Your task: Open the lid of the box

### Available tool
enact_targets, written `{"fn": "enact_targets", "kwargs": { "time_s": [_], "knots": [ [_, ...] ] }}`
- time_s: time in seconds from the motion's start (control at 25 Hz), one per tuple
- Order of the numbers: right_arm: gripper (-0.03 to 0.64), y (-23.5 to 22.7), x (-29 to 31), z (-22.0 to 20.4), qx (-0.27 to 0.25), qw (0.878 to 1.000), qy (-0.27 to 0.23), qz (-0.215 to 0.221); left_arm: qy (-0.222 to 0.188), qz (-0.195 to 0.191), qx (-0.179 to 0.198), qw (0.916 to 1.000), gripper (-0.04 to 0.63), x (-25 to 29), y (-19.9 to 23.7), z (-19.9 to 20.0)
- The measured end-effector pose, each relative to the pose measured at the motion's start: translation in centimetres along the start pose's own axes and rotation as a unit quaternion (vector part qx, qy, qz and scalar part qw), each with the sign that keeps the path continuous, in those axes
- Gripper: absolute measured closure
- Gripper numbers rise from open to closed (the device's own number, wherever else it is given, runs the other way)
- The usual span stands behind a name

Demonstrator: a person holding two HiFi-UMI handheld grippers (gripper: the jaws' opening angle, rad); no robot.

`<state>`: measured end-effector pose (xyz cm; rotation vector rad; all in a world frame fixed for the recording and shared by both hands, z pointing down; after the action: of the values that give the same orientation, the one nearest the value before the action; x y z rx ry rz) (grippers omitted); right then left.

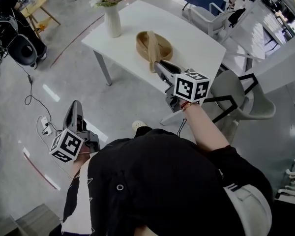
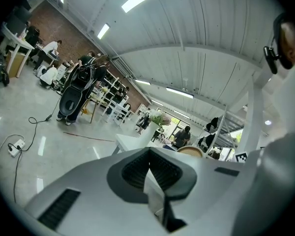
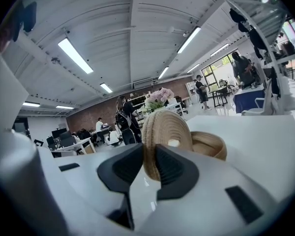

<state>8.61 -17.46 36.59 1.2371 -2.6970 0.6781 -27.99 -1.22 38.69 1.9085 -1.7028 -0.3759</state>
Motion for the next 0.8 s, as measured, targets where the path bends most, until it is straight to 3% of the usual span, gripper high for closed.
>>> {"fn": "enact_targets", "kwargs": {
  "time_s": [0.8],
  "knots": [
    [0.532, 5.7, 0.1, -5.7, 0.094, 0.993, 0.048, 0.058, 0.009, 0.002, -0.01, 0.9999, 0.586, -4.3, 0.4, -1.8]
  ]
}}
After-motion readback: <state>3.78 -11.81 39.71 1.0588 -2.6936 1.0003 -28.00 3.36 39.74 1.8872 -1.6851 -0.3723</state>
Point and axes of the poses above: the fingertips, and each gripper's own axes: x forward along the fingers, y to its left, z out of its top, the point moved 8 cm from there along -x, backward along the fingers, and after that the axes turned 1 degree about y, right-handed, at the moved point
